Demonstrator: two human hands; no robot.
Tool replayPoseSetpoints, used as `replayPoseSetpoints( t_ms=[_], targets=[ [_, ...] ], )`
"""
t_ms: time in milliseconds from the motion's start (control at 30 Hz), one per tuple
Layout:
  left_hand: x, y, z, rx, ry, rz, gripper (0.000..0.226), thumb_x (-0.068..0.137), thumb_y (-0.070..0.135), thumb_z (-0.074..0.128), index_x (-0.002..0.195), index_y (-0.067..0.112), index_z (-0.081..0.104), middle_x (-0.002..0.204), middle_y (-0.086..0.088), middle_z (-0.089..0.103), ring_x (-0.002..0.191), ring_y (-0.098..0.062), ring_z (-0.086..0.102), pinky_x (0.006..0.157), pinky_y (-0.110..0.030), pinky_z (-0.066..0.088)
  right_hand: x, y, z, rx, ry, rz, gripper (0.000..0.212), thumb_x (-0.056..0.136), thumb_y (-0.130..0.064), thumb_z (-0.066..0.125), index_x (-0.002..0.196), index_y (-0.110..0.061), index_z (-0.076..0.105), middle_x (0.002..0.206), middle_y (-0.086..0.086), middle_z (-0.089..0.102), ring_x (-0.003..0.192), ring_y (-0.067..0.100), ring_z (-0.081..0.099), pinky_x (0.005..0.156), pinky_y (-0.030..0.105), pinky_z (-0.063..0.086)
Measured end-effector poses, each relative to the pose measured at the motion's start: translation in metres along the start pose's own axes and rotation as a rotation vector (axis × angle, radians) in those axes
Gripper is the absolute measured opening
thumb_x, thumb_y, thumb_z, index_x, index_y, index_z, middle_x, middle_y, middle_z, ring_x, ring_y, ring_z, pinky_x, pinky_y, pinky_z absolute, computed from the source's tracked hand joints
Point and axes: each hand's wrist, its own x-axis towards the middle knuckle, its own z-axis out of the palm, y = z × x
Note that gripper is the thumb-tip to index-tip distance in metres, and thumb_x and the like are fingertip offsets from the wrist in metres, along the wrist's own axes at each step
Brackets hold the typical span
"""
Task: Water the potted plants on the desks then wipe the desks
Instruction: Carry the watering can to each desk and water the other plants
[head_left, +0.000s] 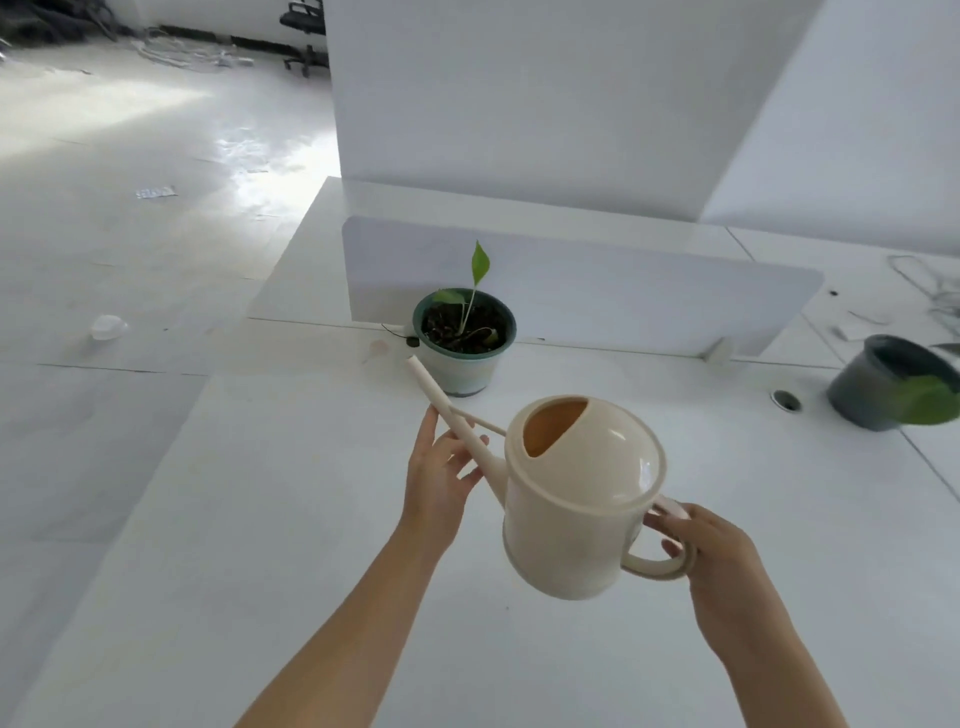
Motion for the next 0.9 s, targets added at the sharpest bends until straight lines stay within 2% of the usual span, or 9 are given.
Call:
replayPoseSetpoints(
  t_ms=[67,133,200,267,367,500,567,667,900],
  targets=[
    [0.015,-0.003,0.003,0.054,-0.033,-0.041,0.056,0.088,0.001,0.044,0.14,0.021,0.036,0.109,-0.014,0.053,0.097,-0.028,0.059,0.078,-0.041,0.054,-0.004,-0.003,0.0,-0.019,0.024,-0.002,0.015,0.078,-0.006,0.059,0.069,-0.012,0.07,0.085,0.008,0.062,0.093,0.024,0.049,0.085,0.033,0.032],
    [0.027,-0.003,0.008,0.095,-0.072,-0.064,0.054,0.087,0.002,0.045,0.138,0.017,0.038,0.109,-0.013,0.051,0.089,-0.024,0.059,0.071,-0.037,0.054,-0.006,-0.009,0.002,-0.055,0.053,-0.031,0.021,0.084,-0.002,0.055,0.074,-0.013,0.071,0.08,0.001,0.068,0.091,0.021,0.054,0.088,0.033,0.035],
    [0.035,0.0,0.017,0.122,-0.108,-0.084,0.042,0.085,0.003,0.045,0.125,0.013,0.046,0.105,-0.012,0.049,0.08,-0.021,0.058,0.066,-0.034,0.054,-0.007,-0.018,0.006,-0.084,0.083,-0.07,0.019,0.086,-0.003,0.055,0.079,-0.014,0.068,0.072,-0.01,0.072,0.086,0.013,0.059,0.084,0.029,0.04],
    [0.039,0.003,0.025,0.145,-0.135,-0.09,0.026,0.084,0.003,0.044,0.106,0.014,0.05,0.1,-0.011,0.046,0.072,-0.018,0.057,0.06,-0.03,0.052,-0.005,-0.026,0.01,-0.111,0.109,-0.107,0.016,0.087,-0.005,0.055,0.083,-0.015,0.066,0.074,-0.01,0.07,0.08,0.006,0.059,0.076,0.025,0.042],
    [0.046,0.01,0.034,0.18,-0.147,-0.084,0.011,0.084,0.006,0.043,0.092,0.013,0.046,0.094,-0.011,0.044,0.07,-0.018,0.052,0.056,-0.028,0.051,0.001,-0.036,0.017,-0.141,0.128,-0.136,0.018,0.088,-0.005,0.054,0.084,-0.019,0.064,0.083,-0.008,0.066,0.073,-0.002,0.06,0.071,0.021,0.041],
    [0.056,0.021,0.043,0.222,-0.132,-0.061,0.012,0.087,0.008,0.037,0.076,0.012,0.04,0.077,-0.004,0.043,0.065,-0.015,0.049,0.053,-0.024,0.047,0.014,-0.044,0.028,-0.163,0.137,-0.131,0.014,0.088,-0.009,0.055,0.081,-0.018,0.063,0.084,-0.003,0.064,0.08,0.01,0.057,0.071,0.024,0.044],
    [0.061,0.024,0.045,0.204,-0.114,-0.056,0.011,0.088,0.009,0.036,0.079,0.012,0.04,0.075,-0.002,0.042,0.064,-0.014,0.048,0.051,-0.023,0.045,0.019,-0.048,0.034,-0.172,0.145,-0.132,0.011,0.088,-0.01,0.056,0.08,-0.016,0.062,0.08,-0.002,0.061,0.076,0.011,0.054,0.061,0.015,0.046],
    [0.067,0.026,0.045,0.187,-0.089,-0.06,0.007,0.09,0.011,0.036,0.092,0.012,0.043,0.075,0.001,0.046,0.067,-0.013,0.049,0.051,-0.021,0.046,0.023,-0.057,0.045,-0.175,0.154,-0.142,0.005,0.088,-0.01,0.057,0.085,-0.008,0.059,0.073,-0.001,0.053,0.068,0.008,0.048,0.038,0.003,0.038],
    [0.08,0.025,0.043,0.177,-0.052,-0.07,0.016,0.09,0.013,0.037,0.08,0.017,0.049,0.074,0.002,0.047,0.065,-0.013,0.045,0.055,-0.023,0.043,0.034,-0.069,0.059,-0.266,0.181,-0.181,0.011,0.086,-0.017,0.06,0.08,-0.008,0.058,0.066,-0.001,0.049,0.06,0.008,0.045,0.032,0.007,0.035]
  ],
)
